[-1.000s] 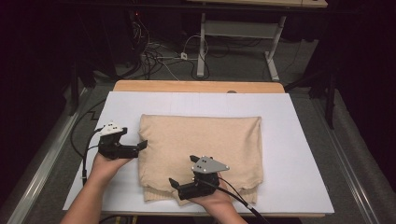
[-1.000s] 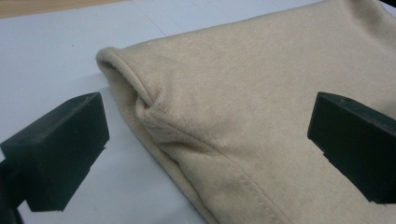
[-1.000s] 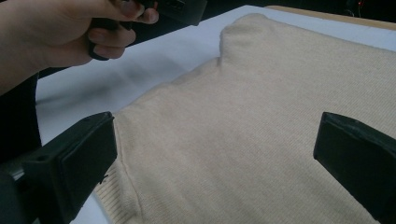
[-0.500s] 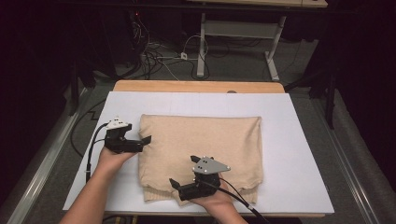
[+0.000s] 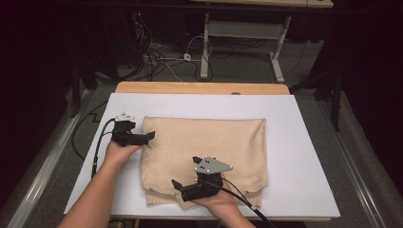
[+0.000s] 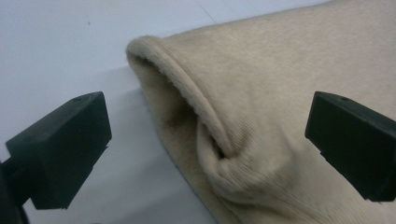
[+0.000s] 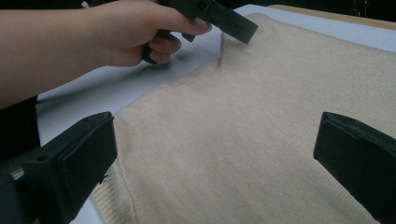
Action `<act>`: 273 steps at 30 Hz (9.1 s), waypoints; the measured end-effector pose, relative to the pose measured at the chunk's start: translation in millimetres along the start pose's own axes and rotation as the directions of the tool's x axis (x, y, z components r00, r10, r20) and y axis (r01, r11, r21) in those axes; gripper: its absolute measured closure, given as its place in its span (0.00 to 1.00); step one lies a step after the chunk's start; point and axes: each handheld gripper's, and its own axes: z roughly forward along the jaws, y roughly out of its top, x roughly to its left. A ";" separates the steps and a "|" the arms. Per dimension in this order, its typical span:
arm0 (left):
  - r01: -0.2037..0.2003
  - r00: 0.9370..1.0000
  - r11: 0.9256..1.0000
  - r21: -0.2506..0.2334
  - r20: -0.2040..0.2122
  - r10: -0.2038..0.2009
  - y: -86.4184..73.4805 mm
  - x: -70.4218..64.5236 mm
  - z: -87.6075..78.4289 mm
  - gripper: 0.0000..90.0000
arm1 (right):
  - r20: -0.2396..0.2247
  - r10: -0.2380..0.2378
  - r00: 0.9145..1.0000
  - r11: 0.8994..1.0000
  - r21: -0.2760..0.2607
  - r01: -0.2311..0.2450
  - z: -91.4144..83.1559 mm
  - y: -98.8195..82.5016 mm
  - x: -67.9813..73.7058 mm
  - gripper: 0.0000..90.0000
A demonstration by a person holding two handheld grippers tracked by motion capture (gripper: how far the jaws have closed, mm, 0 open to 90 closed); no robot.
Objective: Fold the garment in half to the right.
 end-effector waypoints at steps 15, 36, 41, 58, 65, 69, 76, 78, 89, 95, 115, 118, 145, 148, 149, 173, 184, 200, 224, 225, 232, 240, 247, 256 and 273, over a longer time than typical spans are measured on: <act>0.049 0.999 0.997 0.062 -0.008 -0.048 16.5 23.9 33.9 0.13 | -0.001 -0.002 1.000 1.000 0.029 0.002 0.4 -3.2 3.7 0.00; 0.021 0.999 0.995 0.100 -0.050 -0.016 26.3 25.1 45.5 0.50 | -0.010 -0.011 1.000 0.997 0.077 0.011 4.8 -10.5 10.8 0.00; 0.006 1.000 0.996 0.091 -0.025 -0.004 24.7 23.3 46.5 0.65 | -0.022 -0.005 1.000 0.996 0.087 0.007 8.4 -12.8 16.4 0.00; 0.005 1.000 0.999 0.048 -0.005 -0.005 16.7 20.6 42.7 0.87 | -0.080 -0.044 0.996 0.976 0.207 0.060 43.3 -11.1 54.4 0.23; 0.011 1.000 0.999 0.046 0.001 -0.011 16.6 21.3 42.5 0.87 | -0.100 -0.085 0.991 0.960 0.259 0.108 62.1 -7.3 73.1 0.24; 0.007 1.000 0.999 0.048 -0.004 -0.006 16.6 20.6 42.3 0.87 | -0.104 -0.100 0.990 0.946 0.298 0.127 69.3 -6.1 78.2 0.19; 0.000 1.000 0.999 0.046 -0.014 0.000 16.3 19.3 42.2 0.86 | -0.054 -0.203 0.978 0.920 0.331 0.210 74.1 -8.4 87.1 0.29; 0.000 1.000 0.999 0.046 -0.015 0.001 16.3 19.1 42.2 0.86 | -0.049 -0.213 0.976 0.917 0.335 0.217 74.4 -8.2 87.5 0.31; -0.023 0.999 0.999 0.043 -0.036 0.024 15.6 15.6 41.9 0.87 | -0.013 -0.241 0.971 0.914 0.333 0.231 69.0 -6.3 76.4 0.75; -0.023 0.999 0.999 0.044 -0.042 0.025 15.5 14.9 42.0 0.87 | -0.013 -0.240 0.971 0.919 0.319 0.232 67.6 -6.6 71.7 0.85; -0.046 0.996 0.998 0.031 -0.070 0.048 12.8 9.9 39.4 0.86 | -0.085 -0.124 0.989 0.974 0.181 0.138 41.1 2.7 57.0 0.87; -0.029 0.998 0.999 0.028 -0.057 0.030 13.1 12.3 39.4 0.87 | -0.088 -0.128 0.988 0.973 0.180 0.143 40.7 3.0 57.2 0.87; 0.030 0.991 0.999 -0.019 -0.130 -0.033 11.5 8.9 28.1 0.90 | -0.103 -0.140 0.985 0.977 0.148 0.155 41.0 13.0 63.3 0.88; 0.026 0.990 1.000 -0.014 -0.140 -0.028 10.5 12.9 23.9 0.90 | -0.115 -0.140 0.983 0.976 0.151 0.156 46.2 11.9 65.8 0.88; 0.024 0.989 1.000 -0.010 -0.144 -0.026 10.0 14.7 22.3 0.90 | -0.119 -0.139 0.983 0.976 0.149 0.156 47.9 12.1 67.1 0.88; 0.076 0.981 0.996 -0.051 -0.174 -0.084 -6.9 50.0 -23.2 0.89 | -0.186 -0.175 0.967 0.969 0.138 0.202 80.1 22.3 97.4 0.87; 0.061 0.982 0.995 -0.080 -0.176 -0.074 14.3 30.9 -33.9 0.89 | -0.133 -0.171 0.976 0.980 0.079 0.183 49.6 32.5 80.7 0.87; 0.027 0.987 0.995 -0.096 -0.152 -0.042 33.4 9.7 -30.1 0.89 | -0.058 -0.165 0.985 0.983 0.067 0.169 20.5 22.9 59.6 0.87; -0.038 0.996 0.995 -0.091 -0.082 0.030 63.6 -45.3 12.2 0.89 | 0.044 -0.096 0.994 0.994 0.059 0.094 -25.3 -5.8 25.2 0.87; -0.043 0.996 0.995 -0.090 -0.080 0.036 65.1 -47.8 13.6 0.89 | 0.047 -0.097 0.994 0.994 0.059 0.094 -27.2 -6.8 24.1 0.87; -0.064 0.996 0.994 -0.090 -0.060 0.058 75.3 -64.2 22.0 0.89 | 0.069 -0.090 0.994 0.995 0.053 0.086 -41.8 -11.3 17.9 0.87; -0.090 0.996 0.991 -0.101 -0.029 0.088 88.4 -85.9 31.6 0.89 | 0.094 -0.081 0.992 0.996 0.045 0.077 -58.7 -16.3 11.8 0.87; -0.107 0.994 0.988 -0.114 0.004 0.108 99.4 -103.1 40.0 0.89 | 0.124 -0.070 0.990 0.997 0.044 0.065 -72.5 -21.0 7.6 0.87; -0.150 0.986 0.980 -0.131 0.048 0.158 113.4 -134.8 56.6 0.89 | 0.162 -0.064 0.985 0.997 0.041 0.059 -94.1 -29.6 -0.4 0.87; -0.209 0.963 0.969 -0.131 0.147 0.227 121.0 -193.3 105.8 0.89 | 0.219 -0.032 0.975 0.997 0.069 0.017 -134.6 -53.1 -13.3 0.87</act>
